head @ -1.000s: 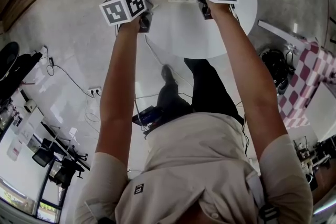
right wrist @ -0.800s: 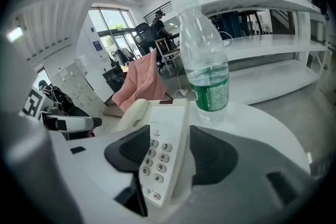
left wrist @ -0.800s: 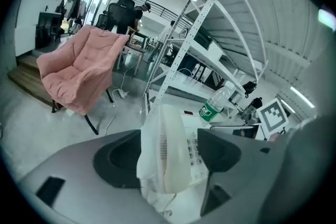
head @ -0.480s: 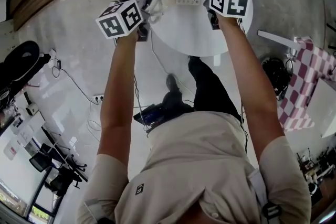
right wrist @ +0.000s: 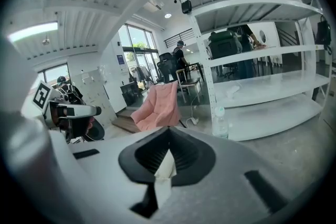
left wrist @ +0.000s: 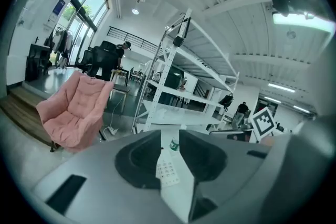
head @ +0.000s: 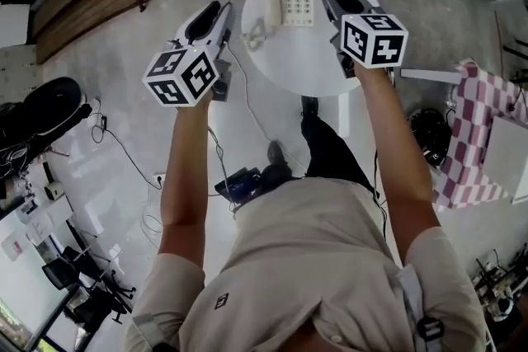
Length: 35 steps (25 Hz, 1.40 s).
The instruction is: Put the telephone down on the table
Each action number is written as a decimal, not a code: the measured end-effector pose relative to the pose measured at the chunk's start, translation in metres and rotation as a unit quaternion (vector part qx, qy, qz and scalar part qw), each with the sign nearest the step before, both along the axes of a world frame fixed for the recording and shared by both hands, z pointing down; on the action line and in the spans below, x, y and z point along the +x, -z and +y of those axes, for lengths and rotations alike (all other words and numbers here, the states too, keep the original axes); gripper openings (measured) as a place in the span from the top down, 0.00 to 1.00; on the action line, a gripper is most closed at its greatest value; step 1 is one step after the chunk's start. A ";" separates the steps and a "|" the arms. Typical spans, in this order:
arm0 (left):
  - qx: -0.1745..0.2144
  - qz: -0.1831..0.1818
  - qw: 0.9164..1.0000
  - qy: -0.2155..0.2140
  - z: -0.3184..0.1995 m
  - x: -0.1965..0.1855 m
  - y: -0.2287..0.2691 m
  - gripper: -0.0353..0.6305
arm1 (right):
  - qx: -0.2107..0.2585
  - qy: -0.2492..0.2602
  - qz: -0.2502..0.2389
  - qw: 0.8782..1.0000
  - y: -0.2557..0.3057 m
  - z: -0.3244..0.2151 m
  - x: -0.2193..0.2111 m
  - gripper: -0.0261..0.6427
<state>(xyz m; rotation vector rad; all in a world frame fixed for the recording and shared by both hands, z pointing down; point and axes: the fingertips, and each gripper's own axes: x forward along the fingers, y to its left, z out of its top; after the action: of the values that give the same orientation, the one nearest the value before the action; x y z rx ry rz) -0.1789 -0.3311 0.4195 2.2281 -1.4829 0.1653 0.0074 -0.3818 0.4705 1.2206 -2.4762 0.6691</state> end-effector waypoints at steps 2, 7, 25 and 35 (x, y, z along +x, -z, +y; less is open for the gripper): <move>0.018 0.004 1.000 -0.008 0.015 0.001 0.024 0.82 | 0.013 0.003 -0.002 1.000 0.023 0.013 0.001 0.97; 0.061 -0.007 0.998 -0.028 0.053 0.002 0.080 0.89 | 0.047 0.016 -0.004 0.999 0.076 0.051 0.000 0.97; 0.173 -0.045 0.981 -0.070 0.207 -0.005 0.221 0.92 | 0.160 0.072 0.000 0.984 0.225 0.207 -0.010 0.97; 0.205 -0.051 0.975 -0.073 0.260 -0.006 0.244 0.92 | 0.189 0.066 0.026 0.979 0.251 0.260 -0.001 0.97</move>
<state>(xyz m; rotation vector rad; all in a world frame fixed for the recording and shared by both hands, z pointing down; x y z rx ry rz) -0.1851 -0.0711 0.1760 2.6951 -1.5162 0.0202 0.0065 -0.1217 0.2197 1.1614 -2.6897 0.1297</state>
